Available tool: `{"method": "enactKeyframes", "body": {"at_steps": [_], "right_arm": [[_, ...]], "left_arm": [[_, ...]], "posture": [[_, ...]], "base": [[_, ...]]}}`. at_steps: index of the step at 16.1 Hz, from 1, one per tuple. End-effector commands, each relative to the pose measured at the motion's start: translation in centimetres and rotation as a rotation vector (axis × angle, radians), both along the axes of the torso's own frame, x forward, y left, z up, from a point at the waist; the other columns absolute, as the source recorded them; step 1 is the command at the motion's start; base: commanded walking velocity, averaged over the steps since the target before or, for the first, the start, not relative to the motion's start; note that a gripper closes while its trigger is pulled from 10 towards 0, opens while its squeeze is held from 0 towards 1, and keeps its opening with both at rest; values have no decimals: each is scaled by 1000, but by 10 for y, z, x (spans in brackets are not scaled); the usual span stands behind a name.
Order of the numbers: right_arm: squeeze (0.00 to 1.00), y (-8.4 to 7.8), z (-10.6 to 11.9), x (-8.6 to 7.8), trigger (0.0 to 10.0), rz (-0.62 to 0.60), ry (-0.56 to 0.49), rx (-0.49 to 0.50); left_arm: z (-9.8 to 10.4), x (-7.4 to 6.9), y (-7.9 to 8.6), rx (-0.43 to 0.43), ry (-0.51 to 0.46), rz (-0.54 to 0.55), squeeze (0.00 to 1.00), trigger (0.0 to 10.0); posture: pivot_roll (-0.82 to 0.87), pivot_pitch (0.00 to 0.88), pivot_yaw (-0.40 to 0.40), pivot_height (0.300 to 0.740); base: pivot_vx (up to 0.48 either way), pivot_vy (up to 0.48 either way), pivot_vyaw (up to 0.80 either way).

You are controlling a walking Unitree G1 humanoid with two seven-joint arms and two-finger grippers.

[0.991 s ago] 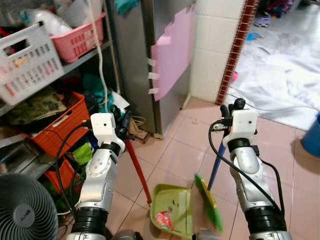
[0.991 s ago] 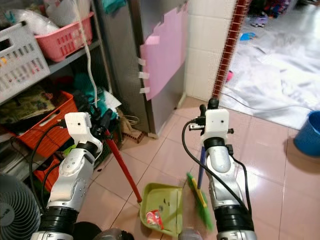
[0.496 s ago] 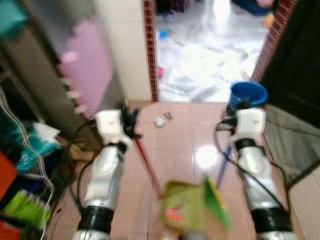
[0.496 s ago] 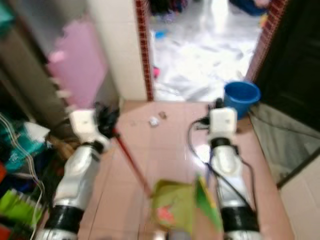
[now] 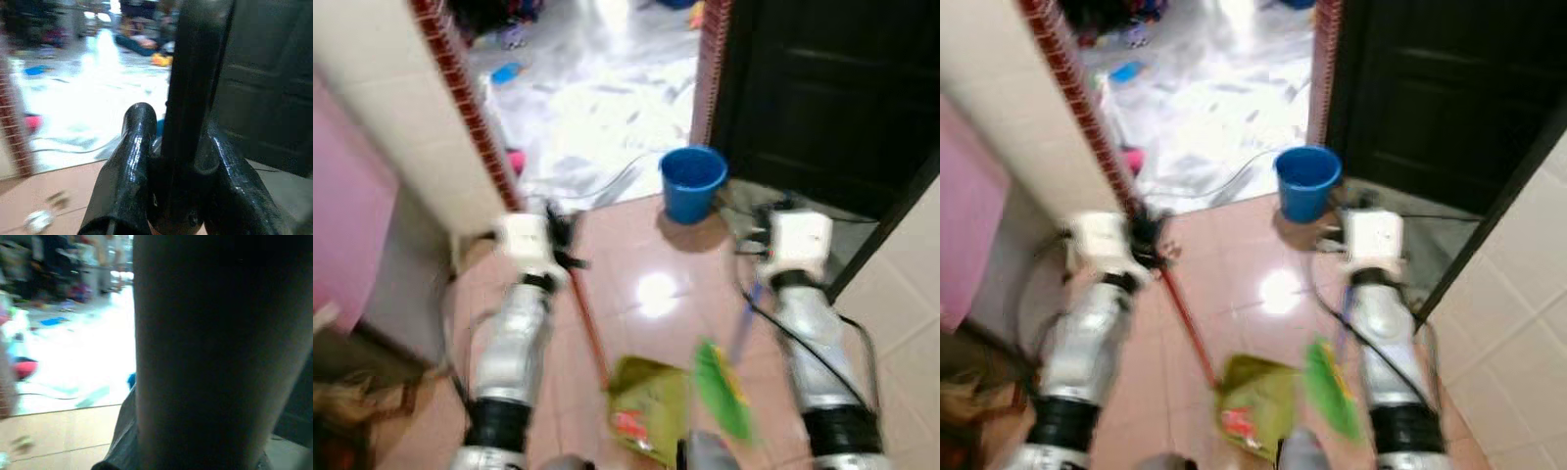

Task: Sweep floor

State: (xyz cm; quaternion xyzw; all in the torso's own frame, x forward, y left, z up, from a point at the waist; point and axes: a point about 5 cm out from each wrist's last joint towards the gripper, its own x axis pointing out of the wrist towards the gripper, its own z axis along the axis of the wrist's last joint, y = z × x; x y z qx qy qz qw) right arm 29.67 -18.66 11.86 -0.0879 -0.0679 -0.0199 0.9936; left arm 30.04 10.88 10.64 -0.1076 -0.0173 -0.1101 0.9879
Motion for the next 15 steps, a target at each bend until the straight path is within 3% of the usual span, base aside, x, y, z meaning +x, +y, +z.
{"method": "enactKeyframes", "body": {"at_steps": [1, 10, 15], "right_arm": [[0, 14, 7, 3, 10000, 40, -31, 4], [0, 14, 4, 1, 10000, 37, -21, 2], [0, 10, 6, 3, 10000, 26, -4, -19]], "left_arm": [[9, 3, 12, -33, -38, 41, 0, 10000], [0, 0, 11, -5, 3, 46, 0, 10000], [3, 5, 14, 38, 32, 130, 0, 10000]], "posture": [[-88, 0, 57, 740], [-84, 0, 56, 740], [-60, 0, 58, 740]], "base": [[0, 431, -488], [0, 429, -436], [0, 0, -431]]}}
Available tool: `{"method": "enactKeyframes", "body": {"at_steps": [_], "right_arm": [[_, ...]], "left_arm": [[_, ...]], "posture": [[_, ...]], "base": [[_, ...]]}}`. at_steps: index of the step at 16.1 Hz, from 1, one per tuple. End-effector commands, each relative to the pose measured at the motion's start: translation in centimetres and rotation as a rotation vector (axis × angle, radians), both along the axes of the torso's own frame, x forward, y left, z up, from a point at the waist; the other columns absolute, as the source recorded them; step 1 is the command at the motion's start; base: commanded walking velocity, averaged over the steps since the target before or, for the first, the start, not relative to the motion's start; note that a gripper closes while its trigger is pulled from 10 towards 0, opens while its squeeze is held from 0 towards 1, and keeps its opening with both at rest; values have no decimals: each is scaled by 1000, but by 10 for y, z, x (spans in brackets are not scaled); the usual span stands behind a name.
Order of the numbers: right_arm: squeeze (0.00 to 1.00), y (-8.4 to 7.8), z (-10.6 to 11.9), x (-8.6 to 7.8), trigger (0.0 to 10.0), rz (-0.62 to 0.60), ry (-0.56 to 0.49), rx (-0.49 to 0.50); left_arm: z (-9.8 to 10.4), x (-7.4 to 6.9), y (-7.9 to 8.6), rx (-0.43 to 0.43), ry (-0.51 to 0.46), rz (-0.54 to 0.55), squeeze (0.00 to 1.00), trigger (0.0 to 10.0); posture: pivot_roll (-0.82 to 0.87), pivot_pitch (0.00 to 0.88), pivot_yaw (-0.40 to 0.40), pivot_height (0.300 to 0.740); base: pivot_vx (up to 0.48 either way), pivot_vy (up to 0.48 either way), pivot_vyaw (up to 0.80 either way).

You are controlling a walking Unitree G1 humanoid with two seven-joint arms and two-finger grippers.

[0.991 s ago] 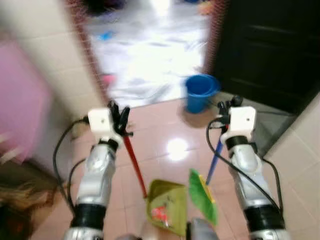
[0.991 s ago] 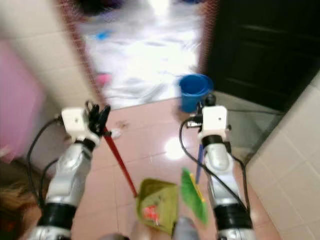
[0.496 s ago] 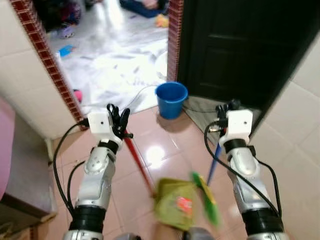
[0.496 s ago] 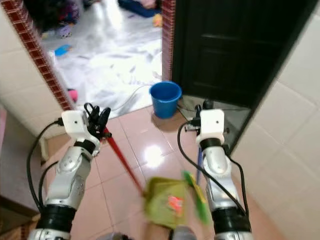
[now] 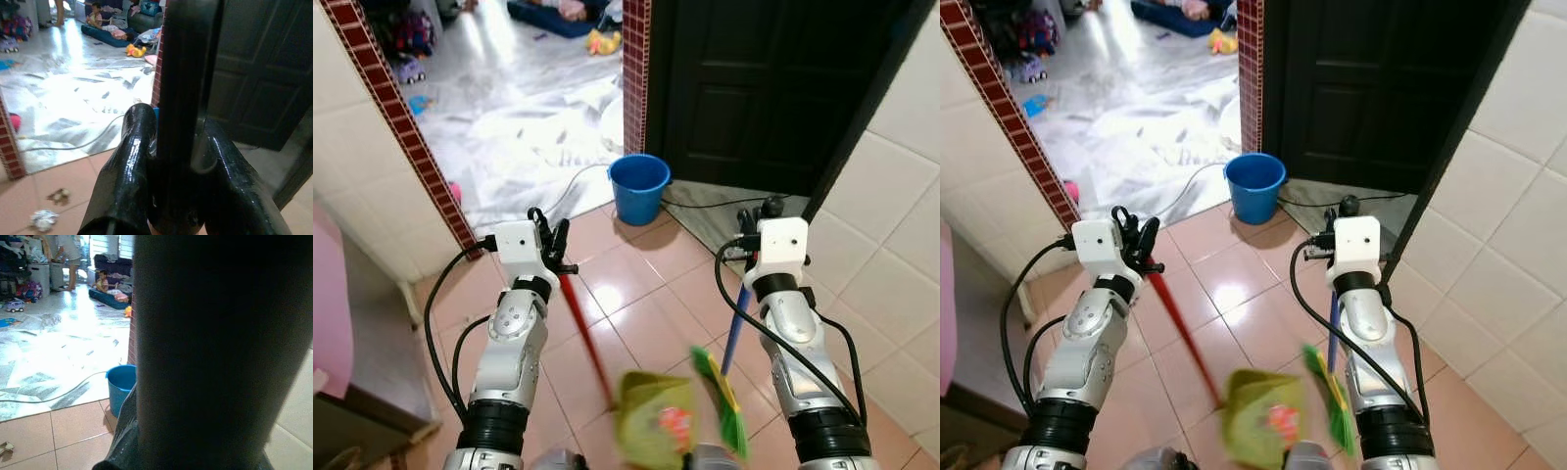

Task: Sweep floor

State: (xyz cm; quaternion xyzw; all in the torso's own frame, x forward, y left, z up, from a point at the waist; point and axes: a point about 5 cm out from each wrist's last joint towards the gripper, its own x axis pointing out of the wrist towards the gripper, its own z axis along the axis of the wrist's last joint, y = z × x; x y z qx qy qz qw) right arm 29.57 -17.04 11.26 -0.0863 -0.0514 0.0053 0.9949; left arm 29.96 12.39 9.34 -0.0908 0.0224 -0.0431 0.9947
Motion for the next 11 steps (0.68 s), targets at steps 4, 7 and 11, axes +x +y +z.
{"method": "enactKeyframes", "body": {"at_steps": [4, 7, 11], "right_arm": [[0, -8, 2, -6, 10000, -25, 14, 0], [0, -4, 5, -7, 10000, -19, 7, 15], [0, -2, 8, -4, 10000, -29, 21, 105]], "left_arm": [[-4, -8, 13, 64, -17, 127, 0, 10000], [-13, -12, 26, 85, 15, 180, 0, 10000], [-24, -8, 32, 3, 79, 239, 0, 10000]], "posture": [[-72, 0, 54, 740], [-76, 0, 54, 740], [-82, 0, 54, 740]], "base": [[0, 0, -105], [0, 0, 0], [0, 0, 0]]}}
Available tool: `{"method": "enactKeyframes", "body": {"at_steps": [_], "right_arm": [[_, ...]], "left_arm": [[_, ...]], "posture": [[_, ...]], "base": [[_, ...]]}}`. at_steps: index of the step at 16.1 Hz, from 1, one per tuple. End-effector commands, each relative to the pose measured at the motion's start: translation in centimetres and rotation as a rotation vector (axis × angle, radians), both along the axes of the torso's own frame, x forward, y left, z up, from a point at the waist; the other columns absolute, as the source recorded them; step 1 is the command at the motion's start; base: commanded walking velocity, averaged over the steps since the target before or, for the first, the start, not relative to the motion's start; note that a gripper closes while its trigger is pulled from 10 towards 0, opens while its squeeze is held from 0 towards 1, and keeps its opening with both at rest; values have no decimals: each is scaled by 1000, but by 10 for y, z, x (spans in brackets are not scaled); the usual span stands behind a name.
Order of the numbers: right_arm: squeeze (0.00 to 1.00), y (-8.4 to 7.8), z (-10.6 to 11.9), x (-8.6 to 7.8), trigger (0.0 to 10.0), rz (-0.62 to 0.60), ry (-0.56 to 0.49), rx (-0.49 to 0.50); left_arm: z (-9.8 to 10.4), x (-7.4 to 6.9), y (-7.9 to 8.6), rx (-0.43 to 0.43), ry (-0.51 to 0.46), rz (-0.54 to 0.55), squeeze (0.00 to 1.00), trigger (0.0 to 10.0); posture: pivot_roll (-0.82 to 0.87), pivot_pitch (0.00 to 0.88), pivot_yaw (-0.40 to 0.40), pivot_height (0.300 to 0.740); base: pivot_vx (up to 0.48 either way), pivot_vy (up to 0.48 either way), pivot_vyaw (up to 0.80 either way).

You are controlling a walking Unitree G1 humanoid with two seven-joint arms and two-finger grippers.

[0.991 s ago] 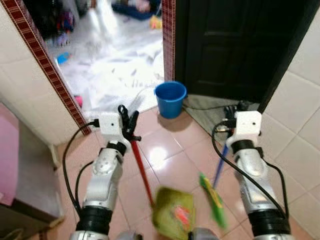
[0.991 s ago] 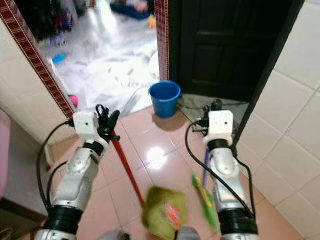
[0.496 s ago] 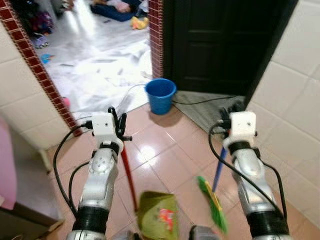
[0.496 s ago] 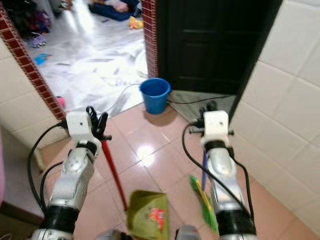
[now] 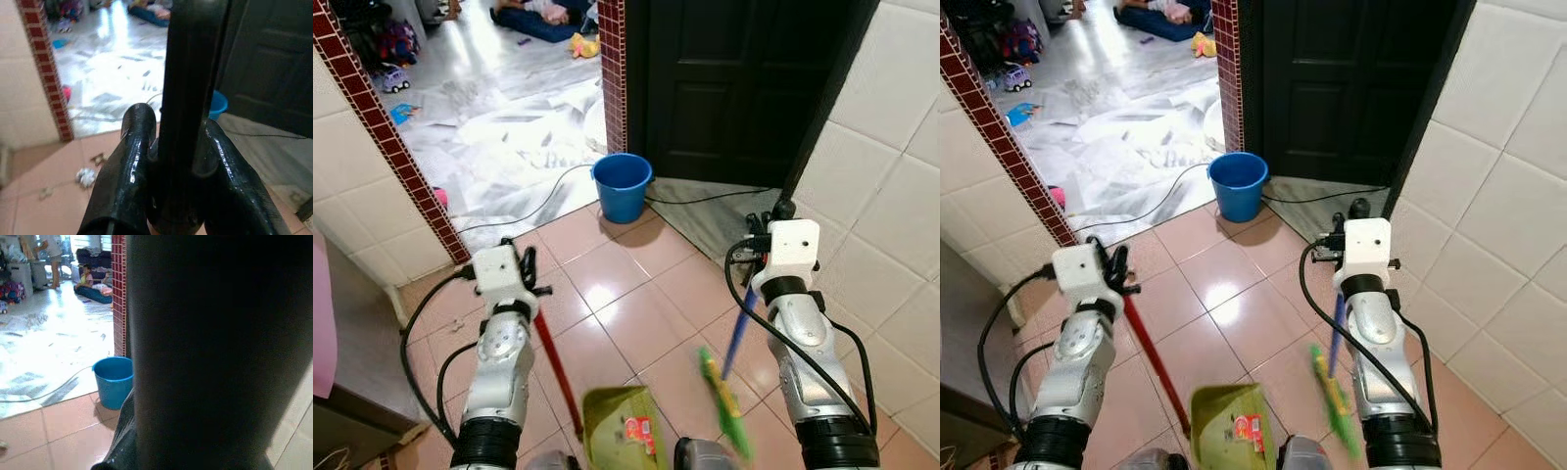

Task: Sweep floor

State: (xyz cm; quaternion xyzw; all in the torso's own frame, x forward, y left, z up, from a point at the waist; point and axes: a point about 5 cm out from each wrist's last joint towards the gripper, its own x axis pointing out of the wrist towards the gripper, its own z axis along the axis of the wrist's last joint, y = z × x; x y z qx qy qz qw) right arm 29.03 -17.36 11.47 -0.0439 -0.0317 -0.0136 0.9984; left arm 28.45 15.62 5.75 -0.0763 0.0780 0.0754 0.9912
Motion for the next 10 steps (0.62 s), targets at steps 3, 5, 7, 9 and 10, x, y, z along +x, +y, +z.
{"method": "enactKeyframes", "body": {"at_steps": [3, 5, 7, 9, 10], "right_arm": [[0, 0, 16, 10, 10000, -17, -17, 236], [0, 1, 20, 15, 10000, -13, -9, 352], [0, 2, 21, 16, 10000, -6, 0, 410], [0, 6, 29, 19, 10000, 30, -18, 485], [0, 6, 37, 22, 10000, 41, -29, 546]], "left_arm": [[5, 9, -8, -68, -18, 22, 0, 10000], [5, 11, -13, -79, -21, 45, 0, 10000], [5, 14, -14, -89, -24, 55, 0, 10000], [10, 22, -15, -95, -40, 58, 0, 10000], [12, 24, -13, -98, -44, 69, 0, 10000]], "posture": [[-86, 0, 55, 740], [-87, 0, 52, 740], [-87, 0, 48, 740], [-89, 0, 48, 740], [-93, 0, 49, 740]], "base": [[0, 0, 0], [0, 0, 0], [0, 0, 0], [0, 0, 0], [0, 0, 0]]}}
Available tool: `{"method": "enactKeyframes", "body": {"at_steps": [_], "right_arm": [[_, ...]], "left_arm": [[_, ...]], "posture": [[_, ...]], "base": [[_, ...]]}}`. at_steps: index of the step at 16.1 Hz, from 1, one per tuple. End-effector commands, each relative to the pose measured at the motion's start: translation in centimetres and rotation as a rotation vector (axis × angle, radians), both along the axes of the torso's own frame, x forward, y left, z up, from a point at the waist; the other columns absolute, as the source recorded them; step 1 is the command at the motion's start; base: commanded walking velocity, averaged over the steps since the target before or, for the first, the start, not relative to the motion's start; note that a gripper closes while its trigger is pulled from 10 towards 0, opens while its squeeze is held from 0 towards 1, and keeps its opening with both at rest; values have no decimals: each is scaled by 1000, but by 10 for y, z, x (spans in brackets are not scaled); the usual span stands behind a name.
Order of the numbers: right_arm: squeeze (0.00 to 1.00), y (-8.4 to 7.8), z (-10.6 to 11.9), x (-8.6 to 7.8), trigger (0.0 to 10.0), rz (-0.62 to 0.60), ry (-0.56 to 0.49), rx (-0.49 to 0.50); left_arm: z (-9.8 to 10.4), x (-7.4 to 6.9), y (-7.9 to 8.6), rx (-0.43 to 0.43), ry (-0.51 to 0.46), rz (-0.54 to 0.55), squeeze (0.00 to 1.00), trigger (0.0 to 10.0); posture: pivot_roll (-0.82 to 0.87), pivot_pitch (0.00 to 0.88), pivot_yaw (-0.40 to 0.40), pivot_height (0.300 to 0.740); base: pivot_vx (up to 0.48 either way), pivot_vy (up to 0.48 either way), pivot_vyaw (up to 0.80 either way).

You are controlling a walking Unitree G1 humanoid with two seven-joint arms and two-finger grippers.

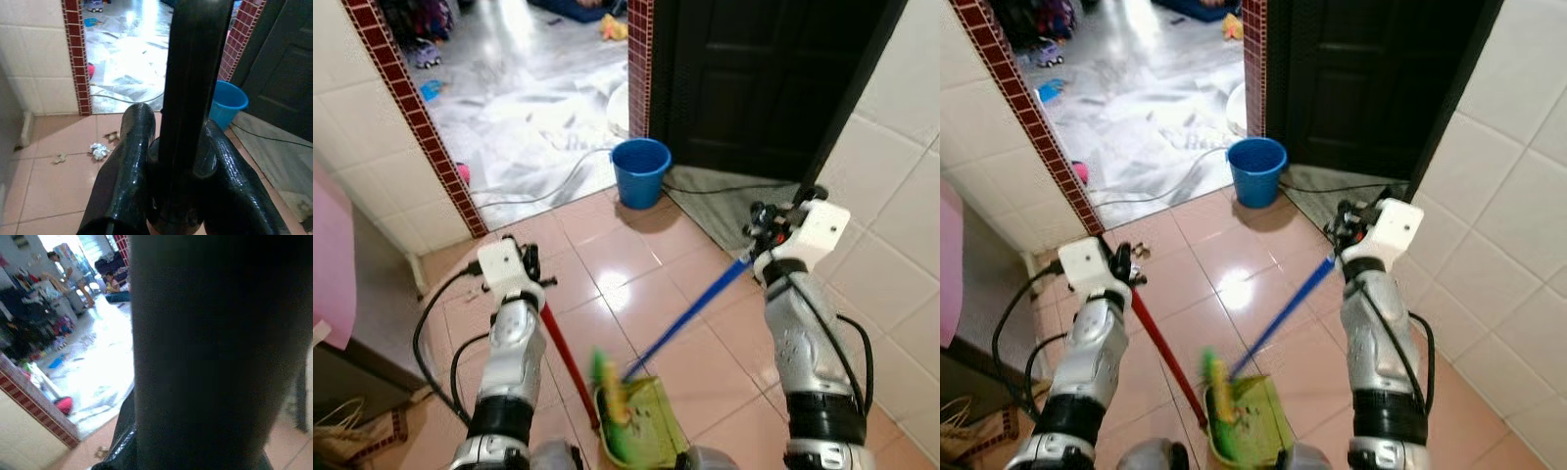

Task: Sweep floor

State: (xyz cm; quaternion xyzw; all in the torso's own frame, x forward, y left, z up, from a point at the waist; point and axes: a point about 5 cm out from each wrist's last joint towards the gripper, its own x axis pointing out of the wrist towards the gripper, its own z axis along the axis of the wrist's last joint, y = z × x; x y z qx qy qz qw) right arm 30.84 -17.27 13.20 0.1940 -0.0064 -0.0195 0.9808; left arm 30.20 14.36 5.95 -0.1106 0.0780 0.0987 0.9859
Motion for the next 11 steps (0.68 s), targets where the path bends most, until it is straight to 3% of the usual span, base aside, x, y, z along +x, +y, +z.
{"method": "enactKeyframes", "body": {"at_steps": [1, 4, 7, 11], "right_arm": [[0, 5, 28, 6, 10000, 32, -110, 20], [0, 5, 41, 4, 10000, 69, -194, -193], [0, 0, 51, 3, 10000, 67, -251, -299], [0, -8, 74, 10, 10000, 29, -329, -345]], "left_arm": [[10, 7, 1, -30, -47, 24, 0, 10000], [11, 9, 1, -47, -62, 24, 0, 10000], [8, 7, 4, -48, -59, 23, 0, 10000], [4, 6, 5, -34, -49, 16, 0, 10000]], "posture": [[-94, 0, 48, 740], [-97, 0, 45, 740], [-98, 0, 43, 740], [-102, 0, 44, 740]], "base": [[0, 0, 0], [0, 0, 0], [0, 0, 0], [0, 0, 0]]}}
